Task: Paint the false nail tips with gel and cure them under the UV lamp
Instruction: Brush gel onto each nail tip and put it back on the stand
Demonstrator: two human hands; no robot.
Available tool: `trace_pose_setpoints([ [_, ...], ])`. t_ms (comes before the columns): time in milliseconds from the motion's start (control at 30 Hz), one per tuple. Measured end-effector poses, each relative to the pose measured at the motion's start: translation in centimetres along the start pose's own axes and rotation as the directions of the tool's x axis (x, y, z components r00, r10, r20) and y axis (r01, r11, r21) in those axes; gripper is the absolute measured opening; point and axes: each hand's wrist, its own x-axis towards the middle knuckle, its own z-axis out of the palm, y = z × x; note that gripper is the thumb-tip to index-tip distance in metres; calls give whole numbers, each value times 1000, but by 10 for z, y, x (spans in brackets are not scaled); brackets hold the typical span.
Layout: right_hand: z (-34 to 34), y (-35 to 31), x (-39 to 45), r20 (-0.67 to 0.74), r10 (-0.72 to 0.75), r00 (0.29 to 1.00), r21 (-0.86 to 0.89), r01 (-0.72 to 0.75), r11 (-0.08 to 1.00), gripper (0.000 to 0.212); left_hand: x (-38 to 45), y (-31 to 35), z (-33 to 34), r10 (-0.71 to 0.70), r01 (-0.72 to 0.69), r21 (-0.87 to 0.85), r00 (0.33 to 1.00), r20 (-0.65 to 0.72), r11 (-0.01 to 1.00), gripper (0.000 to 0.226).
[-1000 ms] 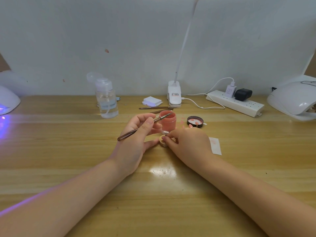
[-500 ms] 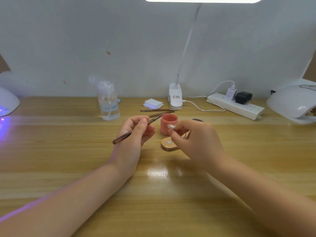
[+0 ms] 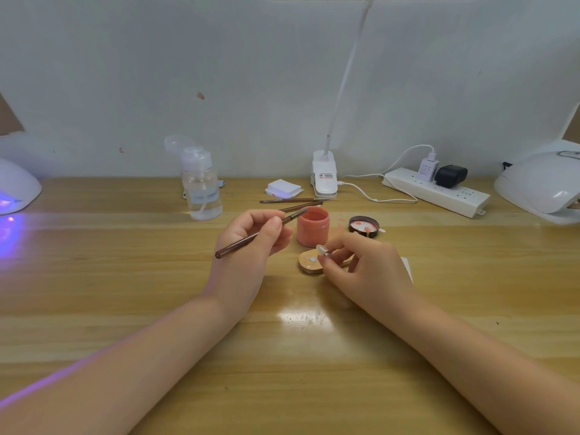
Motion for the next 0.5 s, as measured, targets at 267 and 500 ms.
trace_pose_setpoints([
  [267,1,4,1,23,-8,1000,19,7,1000,5,9,14,-1,-11,13,120,1000,-20,993,12],
  [500,1,5,2,-26,-52,998,45,53,998,10,32,42,6,80,-84,406,996,25,910,15],
])
